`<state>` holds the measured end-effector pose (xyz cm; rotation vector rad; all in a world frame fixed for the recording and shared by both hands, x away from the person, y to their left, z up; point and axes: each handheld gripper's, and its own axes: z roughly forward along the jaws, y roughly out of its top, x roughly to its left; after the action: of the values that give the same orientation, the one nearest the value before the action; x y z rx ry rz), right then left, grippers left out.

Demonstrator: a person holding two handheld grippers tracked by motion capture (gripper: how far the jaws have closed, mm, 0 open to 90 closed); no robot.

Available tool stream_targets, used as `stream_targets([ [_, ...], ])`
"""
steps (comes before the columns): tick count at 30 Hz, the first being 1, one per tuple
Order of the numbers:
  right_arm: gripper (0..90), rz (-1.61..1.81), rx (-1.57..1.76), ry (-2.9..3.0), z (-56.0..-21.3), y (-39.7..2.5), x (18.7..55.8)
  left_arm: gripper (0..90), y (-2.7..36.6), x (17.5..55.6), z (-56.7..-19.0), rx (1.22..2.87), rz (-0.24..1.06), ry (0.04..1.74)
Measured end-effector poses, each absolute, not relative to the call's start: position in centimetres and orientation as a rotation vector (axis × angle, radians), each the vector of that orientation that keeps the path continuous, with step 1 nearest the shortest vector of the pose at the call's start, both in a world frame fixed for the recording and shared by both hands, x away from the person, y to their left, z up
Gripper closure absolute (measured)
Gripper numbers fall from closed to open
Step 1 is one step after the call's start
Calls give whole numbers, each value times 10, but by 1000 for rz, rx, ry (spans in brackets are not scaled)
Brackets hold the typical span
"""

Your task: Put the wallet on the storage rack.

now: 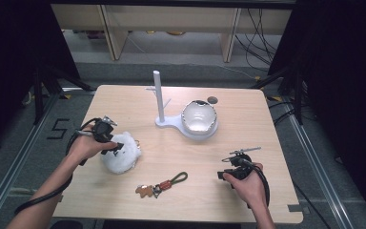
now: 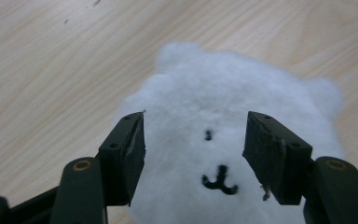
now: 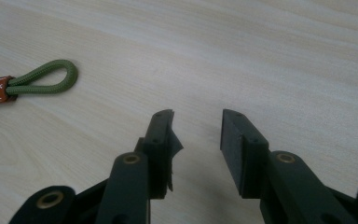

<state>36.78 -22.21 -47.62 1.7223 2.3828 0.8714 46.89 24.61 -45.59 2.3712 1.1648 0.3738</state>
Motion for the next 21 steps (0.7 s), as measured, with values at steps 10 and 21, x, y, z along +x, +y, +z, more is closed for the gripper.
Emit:
stream_targets([
  [10, 642, 848, 1711, 2399, -476, -223, 368, 355, 265, 483, -471, 2338, 281, 1266],
  [21, 637, 863, 1693, 2411, -478, -223, 369, 367, 270, 492, -483, 2309, 199, 1321],
])
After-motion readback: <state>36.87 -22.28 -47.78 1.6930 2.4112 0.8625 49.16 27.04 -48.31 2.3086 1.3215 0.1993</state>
